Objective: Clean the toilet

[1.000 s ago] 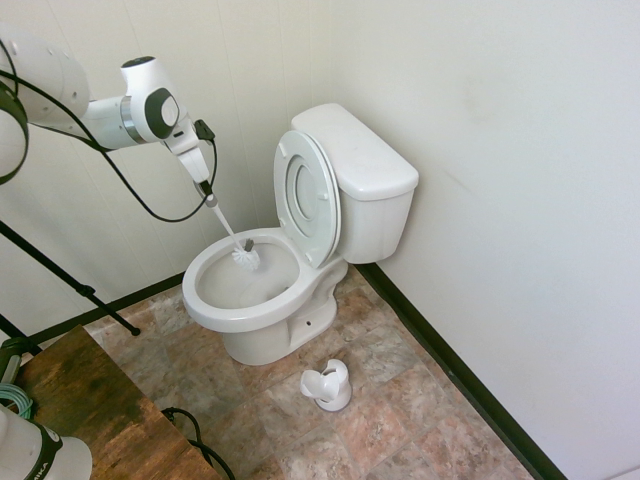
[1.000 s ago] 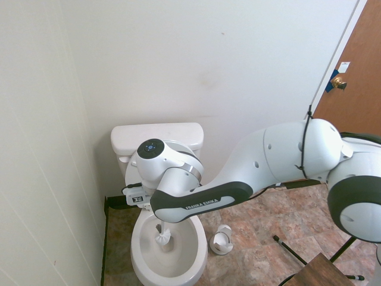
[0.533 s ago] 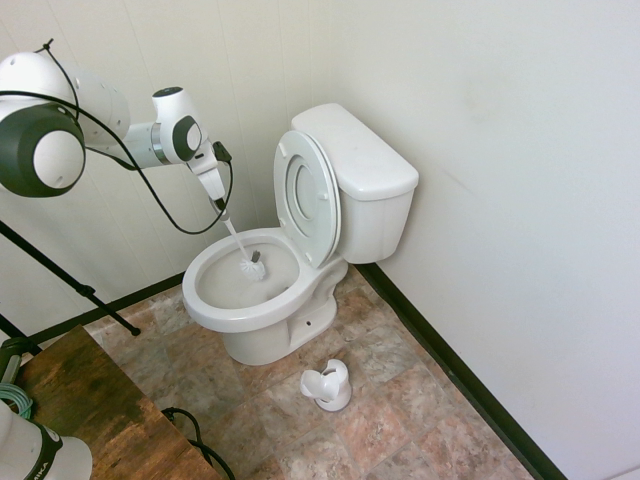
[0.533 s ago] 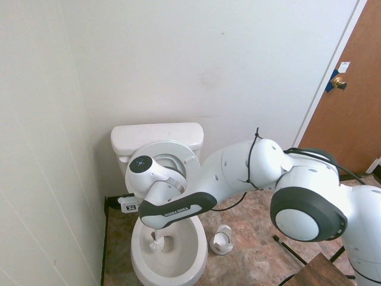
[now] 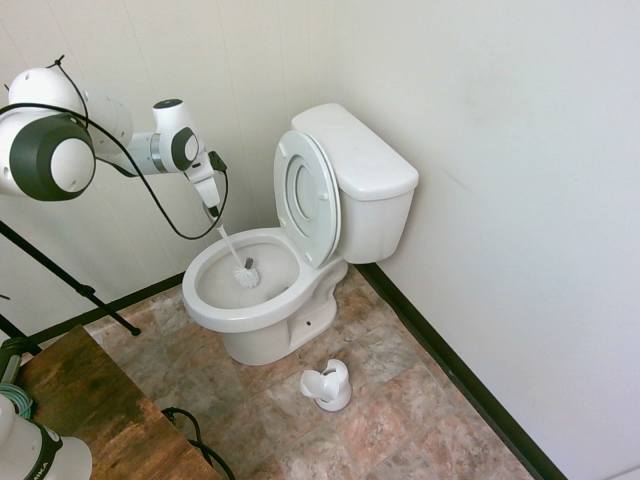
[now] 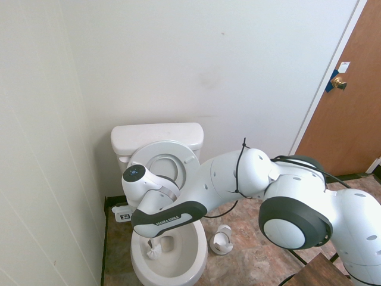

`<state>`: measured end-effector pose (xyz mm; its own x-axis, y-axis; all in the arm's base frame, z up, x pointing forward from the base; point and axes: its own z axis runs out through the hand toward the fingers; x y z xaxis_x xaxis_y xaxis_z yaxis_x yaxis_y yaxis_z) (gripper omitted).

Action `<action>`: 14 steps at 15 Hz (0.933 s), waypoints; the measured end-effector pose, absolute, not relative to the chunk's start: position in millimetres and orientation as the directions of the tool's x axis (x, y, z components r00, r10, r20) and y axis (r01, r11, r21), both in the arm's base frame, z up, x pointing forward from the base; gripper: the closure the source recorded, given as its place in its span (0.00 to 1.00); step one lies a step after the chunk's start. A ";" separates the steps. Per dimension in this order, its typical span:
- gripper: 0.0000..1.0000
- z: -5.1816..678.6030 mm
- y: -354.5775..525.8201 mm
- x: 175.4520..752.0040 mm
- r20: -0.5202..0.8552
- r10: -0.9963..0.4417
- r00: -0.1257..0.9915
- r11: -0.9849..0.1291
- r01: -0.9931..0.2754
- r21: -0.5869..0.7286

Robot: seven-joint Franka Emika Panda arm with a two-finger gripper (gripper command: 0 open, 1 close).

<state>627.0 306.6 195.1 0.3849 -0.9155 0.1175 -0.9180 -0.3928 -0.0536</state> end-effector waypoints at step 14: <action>1.00 178.8 153.7 580.3 -0.005 -0.958 0.285 -0.285 -0.958 -0.016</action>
